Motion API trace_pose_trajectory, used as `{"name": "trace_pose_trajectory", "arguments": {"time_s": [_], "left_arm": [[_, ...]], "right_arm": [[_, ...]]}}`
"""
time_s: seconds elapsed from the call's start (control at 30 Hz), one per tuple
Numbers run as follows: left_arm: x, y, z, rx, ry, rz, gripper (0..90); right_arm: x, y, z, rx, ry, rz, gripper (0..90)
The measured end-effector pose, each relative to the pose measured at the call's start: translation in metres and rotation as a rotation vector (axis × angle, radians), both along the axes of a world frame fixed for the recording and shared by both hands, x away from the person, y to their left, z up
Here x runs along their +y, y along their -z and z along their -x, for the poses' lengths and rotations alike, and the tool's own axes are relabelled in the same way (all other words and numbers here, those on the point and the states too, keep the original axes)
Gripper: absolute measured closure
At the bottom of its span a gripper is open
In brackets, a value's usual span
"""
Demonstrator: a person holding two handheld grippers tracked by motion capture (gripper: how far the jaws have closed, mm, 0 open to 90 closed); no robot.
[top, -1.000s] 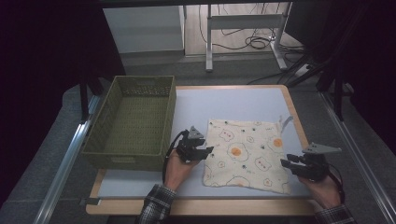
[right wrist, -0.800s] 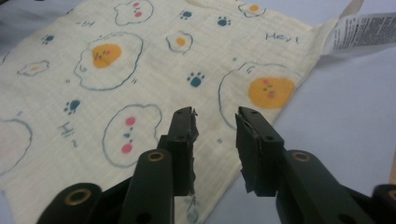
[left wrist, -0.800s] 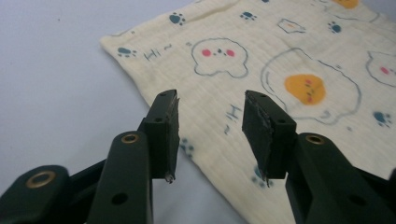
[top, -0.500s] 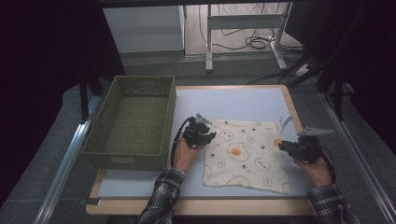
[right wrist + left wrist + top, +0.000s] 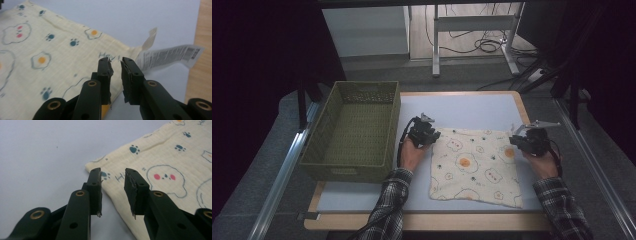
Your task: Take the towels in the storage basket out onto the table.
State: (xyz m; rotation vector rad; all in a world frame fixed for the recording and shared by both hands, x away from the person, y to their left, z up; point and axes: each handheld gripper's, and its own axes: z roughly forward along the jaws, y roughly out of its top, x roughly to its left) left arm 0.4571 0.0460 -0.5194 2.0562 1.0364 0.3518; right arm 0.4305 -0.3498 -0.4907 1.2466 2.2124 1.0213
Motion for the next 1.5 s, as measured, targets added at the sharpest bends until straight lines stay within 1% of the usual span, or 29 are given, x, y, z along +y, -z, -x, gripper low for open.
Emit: {"name": "trace_pose_trajectory", "arguments": {"time_s": [0.1, 0.17, 0.3, 0.33, 0.4, 0.53, 0.6, 0.67, 0.7, 0.73, 0.8, 0.9, 0.97, 1.0, 1.1, 1.2, 1.27, 1.3, 1.33, 1.4, 1.47, 1.5], "left_arm": [[-0.002, 0.001, -0.008, 0.000, -0.001, 0.016, 67.7], [-0.005, 0.003, -0.012, -0.003, -0.008, 0.006, 68.5], [-0.006, 0.006, -0.022, -0.002, -0.039, 0.005, 68.2], [-0.006, 0.007, -0.024, 0.000, -0.044, 0.014, 67.5], [-0.008, 0.009, -0.026, -0.004, -0.061, 0.002, 65.0], [-0.009, 0.014, -0.032, 0.000, -0.073, -0.013, 61.0], [-0.010, 0.018, -0.033, 0.005, -0.072, -0.022, 59.3], [-0.012, 0.019, -0.034, -0.007, -0.073, -0.031, 57.4], [-0.012, 0.019, -0.034, -0.010, -0.072, -0.034, 57.0], [-0.013, 0.019, -0.034, -0.012, -0.068, -0.039, 57.3], [-0.014, 0.019, -0.033, -0.020, -0.048, -0.050, 60.4], [-0.017, 0.019, -0.030, -0.015, -0.032, -0.042, 72.9], [-0.019, 0.019, -0.030, -0.012, -0.025, -0.041, 80.8], [-0.019, 0.019, -0.029, -0.009, -0.025, -0.037, 82.2], [-0.018, 0.019, -0.030, 0.002, -0.022, -0.022, 84.4], [-0.019, 0.018, -0.029, -0.010, -0.019, -0.037, 85.7], [-0.018, 0.018, -0.029, -0.006, -0.018, -0.032, 85.9], [-0.018, 0.018, -0.029, -0.004, -0.019, -0.027, 86.0], [-0.017, 0.018, -0.029, -0.004, -0.020, -0.024, 86.2], [-0.017, 0.018, -0.028, -0.011, -0.024, -0.032, 86.8], [-0.016, 0.017, -0.027, -0.017, -0.025, -0.034, 86.8], [-0.015, 0.017, -0.027, -0.017, -0.026, -0.033, 87.0]], "right_arm": [[0.001, 0.000, -0.012, -0.004, 0.011, 0.002, 76.8], [0.002, 0.002, -0.019, -0.005, 0.021, 0.014, 76.7], [0.003, 0.006, -0.032, -0.010, 0.042, 0.041, 76.1], [0.003, 0.007, -0.034, -0.010, 0.051, 0.047, 76.0], [0.003, 0.010, -0.040, -0.010, 0.061, 0.061, 74.3], [0.001, 0.015, -0.045, 0.005, 0.075, 0.063, 69.6], [0.002, 0.018, -0.047, 0.017, 0.065, 0.064, 67.4], [0.004, 0.021, -0.048, 0.017, 0.059, 0.095, 65.6], [0.006, 0.022, -0.048, 0.021, 0.054, 0.103, 65.6], [0.007, 0.024, -0.048, 0.014, 0.052, 0.111, 65.9], [0.007, 0.025, -0.048, 0.010, 0.058, 0.101, 68.3], [0.006, 0.024, -0.047, 0.017, 0.092, 0.090, 81.3], [0.006, 0.023, -0.047, 0.030, 0.088, 0.089, 89.3], [0.006, 0.023, -0.046, 0.042, 0.076, 0.082, 89.4], [0.007, 0.022, -0.045, 0.047, 0.073, 0.090, 89.8], [0.005, 0.022, -0.046, 0.055, 0.080, 0.070, 90.0], [0.004, 0.021, -0.046, 0.048, 0.081, 0.075, 90.0], [0.003, 0.019, -0.045, 0.044, 0.086, 0.069, 90.0], [0.002, 0.018, -0.045, 0.040, 0.084, 0.059, 90.0], [-0.001, 0.014, -0.043, 0.038, 0.085, 0.033, 90.0], [-0.003, 0.010, -0.043, 0.036, 0.078, 0.030, 90.0], [-0.004, 0.009, -0.043, 0.033, 0.077, 0.037, 90.0]]}}
